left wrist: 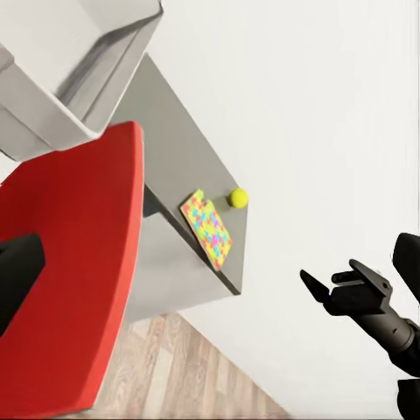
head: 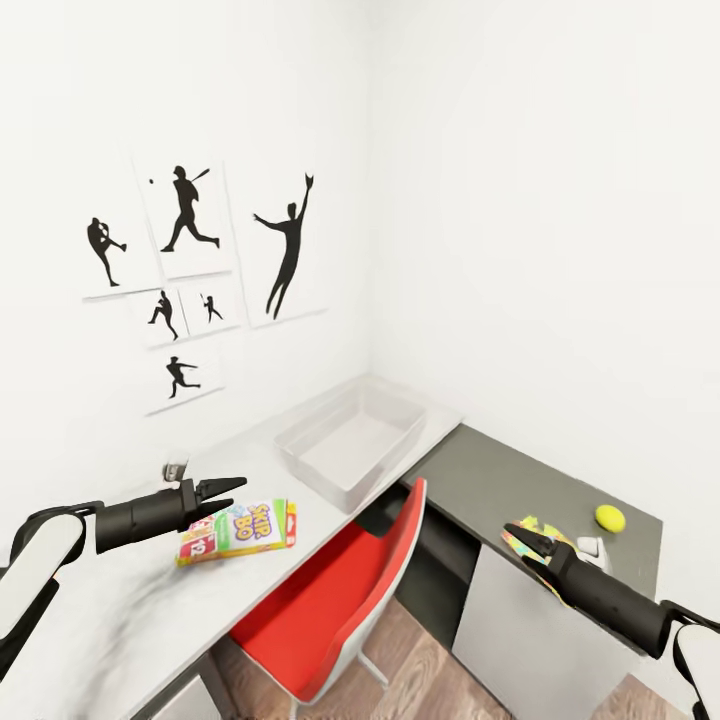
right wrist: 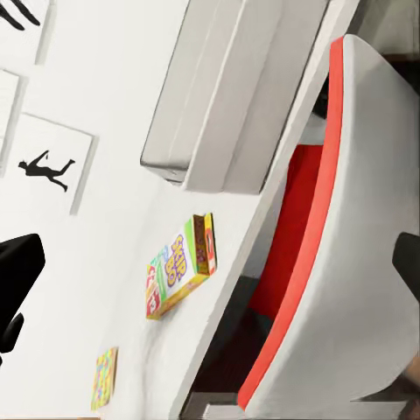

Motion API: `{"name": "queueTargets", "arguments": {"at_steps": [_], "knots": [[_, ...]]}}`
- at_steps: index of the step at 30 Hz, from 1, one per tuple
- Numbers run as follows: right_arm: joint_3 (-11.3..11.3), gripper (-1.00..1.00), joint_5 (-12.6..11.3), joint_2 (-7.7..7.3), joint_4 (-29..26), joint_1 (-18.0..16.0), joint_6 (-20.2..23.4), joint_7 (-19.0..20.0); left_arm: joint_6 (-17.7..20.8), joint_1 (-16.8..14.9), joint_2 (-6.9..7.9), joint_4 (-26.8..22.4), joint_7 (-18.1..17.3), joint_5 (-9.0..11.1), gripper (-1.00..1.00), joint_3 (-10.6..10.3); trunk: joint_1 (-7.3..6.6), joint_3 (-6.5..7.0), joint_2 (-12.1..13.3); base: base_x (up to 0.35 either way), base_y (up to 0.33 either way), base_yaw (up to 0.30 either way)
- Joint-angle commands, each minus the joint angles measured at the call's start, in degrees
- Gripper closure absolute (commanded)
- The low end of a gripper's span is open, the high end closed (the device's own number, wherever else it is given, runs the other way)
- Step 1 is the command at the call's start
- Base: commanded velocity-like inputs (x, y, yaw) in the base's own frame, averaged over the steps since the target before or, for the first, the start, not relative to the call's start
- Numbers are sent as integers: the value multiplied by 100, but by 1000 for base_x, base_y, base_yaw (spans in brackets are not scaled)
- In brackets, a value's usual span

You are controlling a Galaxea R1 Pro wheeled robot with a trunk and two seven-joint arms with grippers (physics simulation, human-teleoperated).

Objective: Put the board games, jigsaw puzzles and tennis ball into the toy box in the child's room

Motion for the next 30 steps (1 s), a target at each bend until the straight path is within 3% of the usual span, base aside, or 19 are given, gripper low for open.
{"name": "queueTargets", "arguments": {"at_steps": [1, 10, 30], "knots": [[-8, -100, 58, 4, 0, -8, 26, 60, 5, -4, 5, 2, -53, -42, -100, -3, 1, -14, -14, -271, 81, -275], [-7, -100, 57, 3, 0, -8, 26, 58, 5, -3, 5, 2, -49, -41, -100, -2, 1, -14, -14, -204, 23, -276], [-7, -100, 64, 7, 4, -8, 23, 55, 82, -10, 13, -7, -56, -10, -100, 32, 1, -14, -14, -11, 1, -255]]}}
